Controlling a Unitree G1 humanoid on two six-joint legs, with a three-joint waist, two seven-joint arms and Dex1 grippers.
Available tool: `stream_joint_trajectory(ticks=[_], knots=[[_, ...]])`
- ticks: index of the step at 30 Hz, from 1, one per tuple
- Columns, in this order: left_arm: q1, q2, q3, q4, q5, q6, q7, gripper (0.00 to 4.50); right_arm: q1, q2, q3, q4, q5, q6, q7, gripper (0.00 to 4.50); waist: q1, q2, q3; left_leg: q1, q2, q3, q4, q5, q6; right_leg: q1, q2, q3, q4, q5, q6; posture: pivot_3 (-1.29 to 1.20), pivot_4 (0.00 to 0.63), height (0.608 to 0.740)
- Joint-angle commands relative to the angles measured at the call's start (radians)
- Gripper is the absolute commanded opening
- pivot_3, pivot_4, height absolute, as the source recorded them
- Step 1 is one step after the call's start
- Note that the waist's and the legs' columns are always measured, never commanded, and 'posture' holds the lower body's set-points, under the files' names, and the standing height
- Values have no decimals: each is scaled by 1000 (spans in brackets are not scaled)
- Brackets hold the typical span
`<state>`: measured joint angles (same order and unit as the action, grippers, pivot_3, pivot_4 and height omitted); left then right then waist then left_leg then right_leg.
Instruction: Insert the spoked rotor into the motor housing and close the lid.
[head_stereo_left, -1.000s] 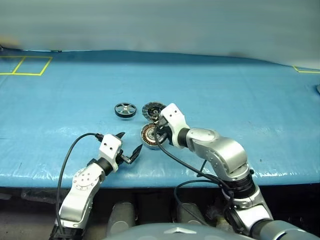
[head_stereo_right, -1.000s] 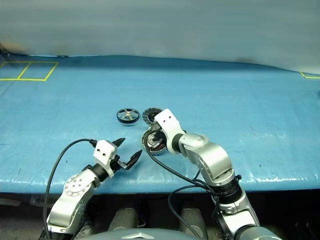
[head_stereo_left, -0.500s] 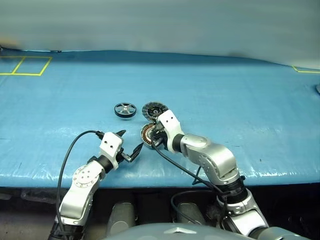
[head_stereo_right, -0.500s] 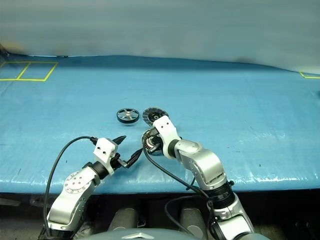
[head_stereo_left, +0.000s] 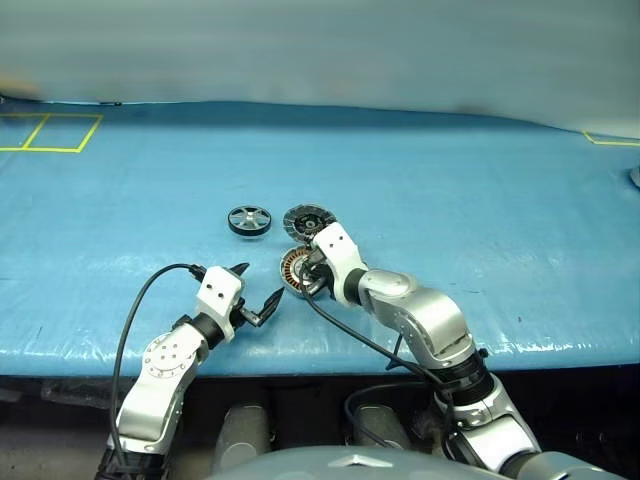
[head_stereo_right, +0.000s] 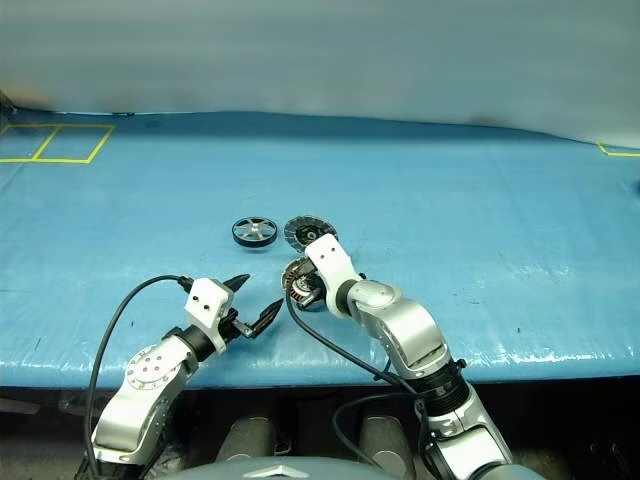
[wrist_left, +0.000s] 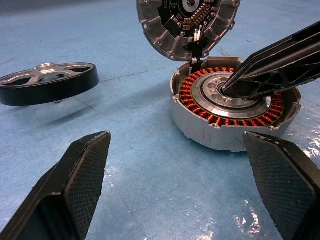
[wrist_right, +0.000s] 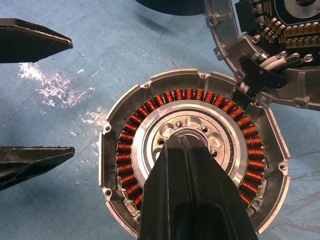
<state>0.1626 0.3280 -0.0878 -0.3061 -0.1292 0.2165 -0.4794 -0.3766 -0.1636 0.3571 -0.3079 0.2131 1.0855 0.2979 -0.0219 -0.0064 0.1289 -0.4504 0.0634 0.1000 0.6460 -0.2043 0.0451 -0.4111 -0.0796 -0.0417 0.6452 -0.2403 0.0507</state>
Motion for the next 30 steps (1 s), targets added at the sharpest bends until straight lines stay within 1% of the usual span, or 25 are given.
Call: stream_joint_trajectory(ticks=[1,4,6,8,11,13,17,19,21,26,30], knots=[[-15,9,20,-40,-15,0,1,4500,-4,16,-11,-39,15,13,1,23,0,0,0,0,0,0,0,0,0,0,0,0,0,0,0,0,150,740],[-39,12,74,-56,-65,26,1,4500,-8,23,-51,-94,42,23,14,23,0,0,0,0,0,0,0,0,0,0,0,0,0,0,0,0,150,740],[-86,35,141,-69,-105,97,16,4500,6,11,-86,-163,74,27,32,23,2,0,0,-1,0,0,0,0,0,-1,0,0,0,0,0,0,150,740],[-117,54,176,-73,-126,152,23,4500,19,-1,-100,-200,91,29,40,23,2,0,0,-1,1,-1,0,0,0,-1,1,-1,0,0,0,0,150,740],[-231,88,236,-36,-202,307,26,4500,80,-55,-100,-254,96,-31,70,23,12,-2,1,-1,0,-1,0,0,0,0,1,-1,0,0,0,0,150,740],[-306,102,257,5,-226,372,33,4500,125,-91,-93,-271,92,-93,95,23,12,-2,1,-1,-1,-1,1,0,0,1,1,-1,-1,0,1,0,150,740],[-462,134,236,114,-233,447,5,4500,221,-146,-83,-275,74,-211,122,23,11,-3,2,-1,-3,-1,2,1,0,2,2,-1,-1,1,2,0,150,740],[-546,138,193,185,-204,481,9,4500,267,-157,-85,-265,66,-278,131,23,8,-4,2,0,-3,0,2,1,0,2,4,0,-1,1,3,0,150,740],[-623,129,161,262,-175,517,34,4500,304,-178,-69,-247,25,-364,129,23,10,-6,4,1,-3,-1,2,1,-1,3,5,0,0,3,7,0,150,740],[-727,125,72,407,-111,523,28,4500,359,-170,-59,-219,4,-494,135,23,9,-8,5,1,-2,-1,2,2,-2,3,7,1,0,4,7,0,150,740],[-790,110,53,515,-86,515,28,4500,374,-171,-50,-198,-15,-528,131,23,11,-10,6,0,-2,-1,1,2,-2,3,7,2,0,4,7,0,150,740]])
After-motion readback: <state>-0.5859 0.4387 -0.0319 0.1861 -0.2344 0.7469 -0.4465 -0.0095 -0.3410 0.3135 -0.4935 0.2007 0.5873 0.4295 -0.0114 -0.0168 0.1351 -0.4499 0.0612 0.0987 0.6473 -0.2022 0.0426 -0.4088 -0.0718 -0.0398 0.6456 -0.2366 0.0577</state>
